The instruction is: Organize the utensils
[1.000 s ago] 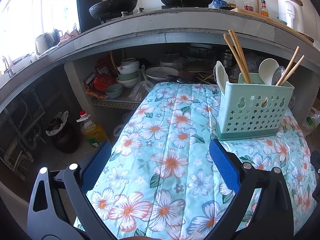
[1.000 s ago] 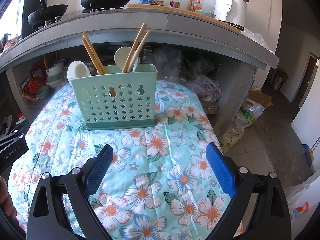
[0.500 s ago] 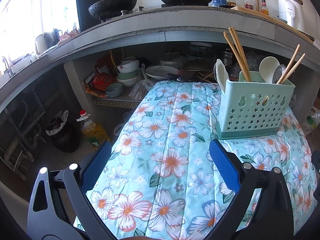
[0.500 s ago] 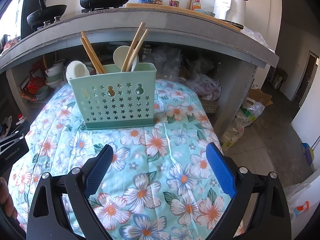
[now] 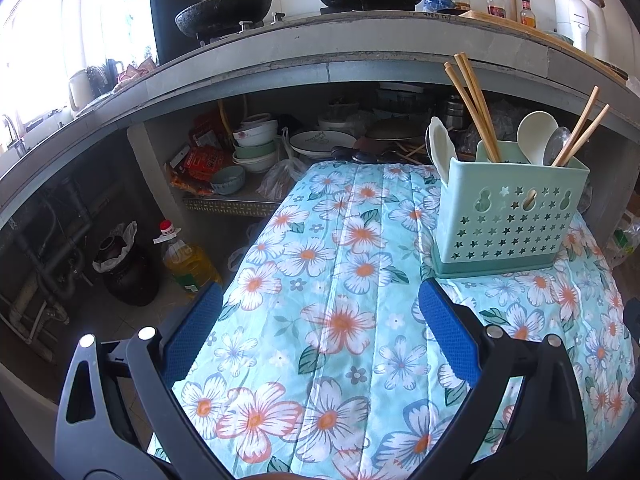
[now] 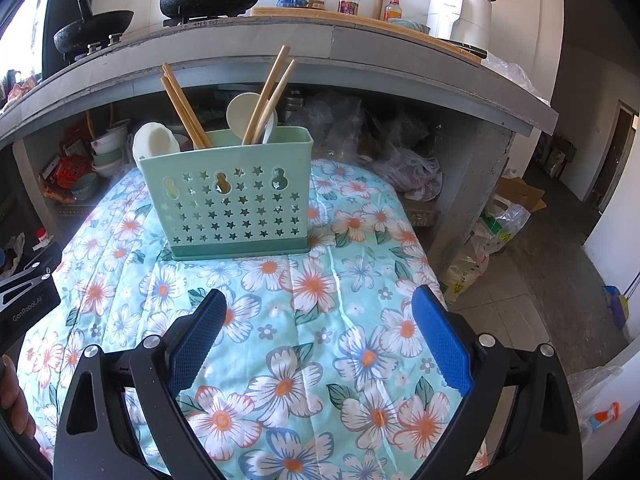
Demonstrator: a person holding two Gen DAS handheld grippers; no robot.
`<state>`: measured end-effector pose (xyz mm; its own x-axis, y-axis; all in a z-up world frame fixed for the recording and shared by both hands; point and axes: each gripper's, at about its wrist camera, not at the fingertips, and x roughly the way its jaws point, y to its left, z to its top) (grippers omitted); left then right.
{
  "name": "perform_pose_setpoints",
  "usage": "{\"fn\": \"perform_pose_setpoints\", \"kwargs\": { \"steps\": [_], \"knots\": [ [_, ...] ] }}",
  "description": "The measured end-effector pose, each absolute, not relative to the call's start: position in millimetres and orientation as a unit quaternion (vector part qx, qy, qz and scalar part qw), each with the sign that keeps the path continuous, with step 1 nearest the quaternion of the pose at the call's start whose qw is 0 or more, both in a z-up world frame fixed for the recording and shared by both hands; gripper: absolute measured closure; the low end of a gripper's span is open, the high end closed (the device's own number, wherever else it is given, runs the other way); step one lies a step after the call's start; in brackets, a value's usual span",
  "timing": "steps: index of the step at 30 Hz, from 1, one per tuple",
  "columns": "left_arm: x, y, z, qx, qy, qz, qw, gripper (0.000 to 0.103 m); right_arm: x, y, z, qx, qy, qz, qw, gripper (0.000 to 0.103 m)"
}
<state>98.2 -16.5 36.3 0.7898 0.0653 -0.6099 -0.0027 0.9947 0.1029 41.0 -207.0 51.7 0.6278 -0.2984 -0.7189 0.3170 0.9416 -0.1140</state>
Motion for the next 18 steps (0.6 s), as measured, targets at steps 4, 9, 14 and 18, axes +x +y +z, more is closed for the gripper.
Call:
{"fn": "perform_pose_setpoints", "kwargs": {
  "steps": [4, 9, 14, 18],
  "knots": [
    [98.4, -17.8, 36.9, 0.05, 0.325, 0.017, 0.944, 0.009, 41.0, -206.8, 51.8, 0.012, 0.396, -0.17, 0.902, 0.012],
    [98.0, -17.9, 37.0, 0.05, 0.324, 0.018, 0.944, 0.009, 41.1, -206.6, 52.3, 0.011, 0.396, -0.17, 0.902, 0.012],
    [98.9, -18.0, 37.1, 0.05, 0.324, 0.017, 0.944, 0.009, 41.2, -206.5, 52.8, 0.012, 0.396, -0.17, 0.902, 0.012],
    [98.9, -18.1, 37.1, 0.049, 0.324, 0.018, 0.945, 0.009, 41.4, -206.8, 52.9, 0.011, 0.395, -0.17, 0.903, 0.012]
  ]
}}
